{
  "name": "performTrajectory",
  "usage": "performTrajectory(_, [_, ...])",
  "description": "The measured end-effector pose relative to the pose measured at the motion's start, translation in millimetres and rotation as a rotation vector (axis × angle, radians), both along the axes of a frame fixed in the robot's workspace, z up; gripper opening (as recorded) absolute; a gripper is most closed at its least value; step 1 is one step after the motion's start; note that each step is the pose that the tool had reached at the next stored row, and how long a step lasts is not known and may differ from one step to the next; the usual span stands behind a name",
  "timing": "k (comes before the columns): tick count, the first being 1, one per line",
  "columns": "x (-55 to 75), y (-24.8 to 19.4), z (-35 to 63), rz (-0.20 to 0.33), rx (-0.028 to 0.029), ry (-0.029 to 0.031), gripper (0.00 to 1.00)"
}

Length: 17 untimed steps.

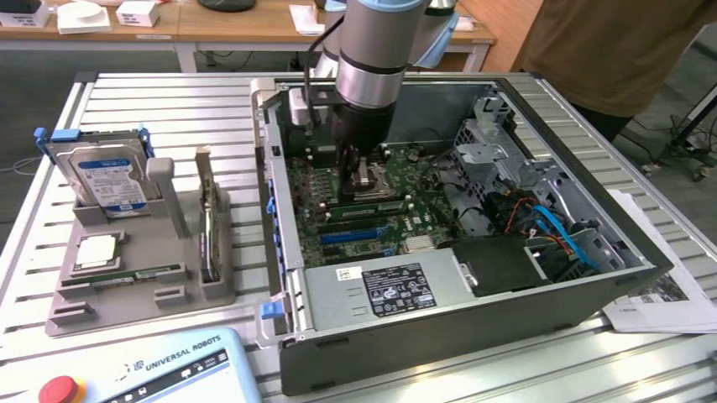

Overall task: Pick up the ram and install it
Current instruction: 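Press down the ram until it locks into place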

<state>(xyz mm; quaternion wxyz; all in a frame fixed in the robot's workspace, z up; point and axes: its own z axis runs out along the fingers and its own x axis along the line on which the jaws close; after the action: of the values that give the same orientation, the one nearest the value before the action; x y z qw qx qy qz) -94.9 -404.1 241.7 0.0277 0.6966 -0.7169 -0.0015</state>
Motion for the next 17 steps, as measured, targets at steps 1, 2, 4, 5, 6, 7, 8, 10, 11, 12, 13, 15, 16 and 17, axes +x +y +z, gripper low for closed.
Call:
performTrajectory(1, [0.0, 0.0, 0.7, 0.0, 0.0, 0.0, 0.11])
performTrajectory(2, [0.0, 0.0, 1.3, 0.0, 0.0, 0.0, 0.11])
performTrajectory(4, [0.0, 0.0, 2.5, 0.0, 0.0, 0.0001, 0.11])
performTrajectory(5, [0.0, 0.0, 3.4, 0.0, 0.0001, 0.0, 0.11])
performTrajectory(6, [0.0, 0.0, 4.9, 0.0, 0.0, 0.0001, 0.11])
performTrajectory(7, [0.0, 0.0, 6.9, 0.0, 0.0001, 0.0, 0.11])
performTrajectory(8, [0.0, 0.0, 9.2, 0.0, 0.0, 0.0, 0.11])
performTrajectory(10, [0.0, 0.0, 13.3, 0.0, 0.0001, 0.0, 0.11])
performTrajectory(11, [0.0, 0.1, 15.3, 0.0, 0.0001, 0.0, 0.11])
performTrajectory(12, [0.0, 0.1, 17.6, 0.0, 0.0001, 0.0, 0.11])
performTrajectory(13, [0.0, 0.1, 20.0, 0.0, 0.0001, 0.0, 0.11])
performTrajectory(15, [0.0, 0.1, 25.2, 0.0, 0.0, 0.0, 0.11])
performTrajectory(16, [0.0, 0.2, 27.8, 0.0, -0.0001, 0.0001, 0.11])
performTrajectory(17, [0.0, 0.2, 30.4, 0.0, 0.0001, 0.0, 0.11])
